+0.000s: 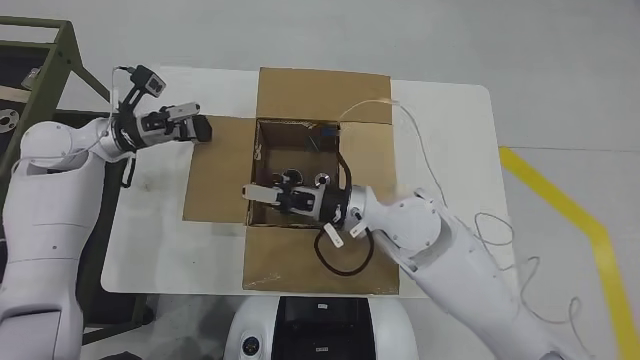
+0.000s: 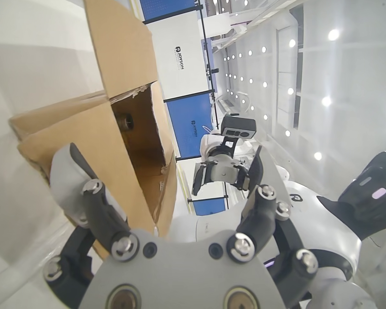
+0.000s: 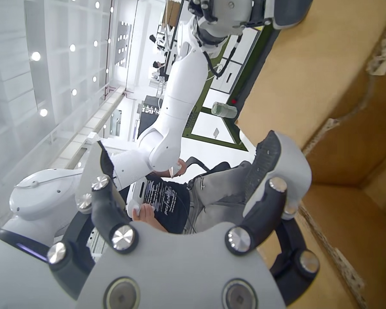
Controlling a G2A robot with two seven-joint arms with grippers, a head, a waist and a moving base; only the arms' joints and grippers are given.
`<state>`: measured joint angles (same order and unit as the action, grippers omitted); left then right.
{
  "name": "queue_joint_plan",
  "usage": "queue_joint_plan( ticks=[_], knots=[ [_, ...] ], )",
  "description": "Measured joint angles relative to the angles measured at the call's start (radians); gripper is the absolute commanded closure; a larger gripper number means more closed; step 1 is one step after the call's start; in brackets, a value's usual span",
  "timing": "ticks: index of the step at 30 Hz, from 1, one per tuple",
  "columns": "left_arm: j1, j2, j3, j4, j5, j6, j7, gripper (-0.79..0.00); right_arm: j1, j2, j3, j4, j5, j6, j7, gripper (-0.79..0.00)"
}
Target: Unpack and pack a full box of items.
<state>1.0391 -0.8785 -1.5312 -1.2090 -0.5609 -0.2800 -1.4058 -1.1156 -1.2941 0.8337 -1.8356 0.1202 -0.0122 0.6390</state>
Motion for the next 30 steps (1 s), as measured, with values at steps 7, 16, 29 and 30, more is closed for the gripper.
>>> queue_joint_plan(
  ticks=[7, 16, 29, 30],
  knots=[
    [0.019, -0.002, 0.026, 0.024, 0.043, -0.034, 0.04, -0.785, -0.119, 0.031, 0.105, -0.052, -0.01, -0.009, 0.016, -0.785],
    [0.017, -0.015, 0.088, 0.034, 0.061, -0.063, 0.099, -0.785, -0.229, 0.058, 0.199, -0.13, -0.054, -0.035, 0.019, -0.785],
    [0.013, -0.029, 0.166, -0.009, 0.096, -0.051, 0.15, -0.785, -0.292, 0.075, 0.258, -0.161, -0.044, -0.057, 0.042, -0.785],
    [0.013, -0.03, 0.171, -0.014, 0.098, -0.05, 0.154, -0.785, -0.294, 0.076, 0.259, -0.162, -0.044, -0.058, 0.043, -0.785]
  ],
)
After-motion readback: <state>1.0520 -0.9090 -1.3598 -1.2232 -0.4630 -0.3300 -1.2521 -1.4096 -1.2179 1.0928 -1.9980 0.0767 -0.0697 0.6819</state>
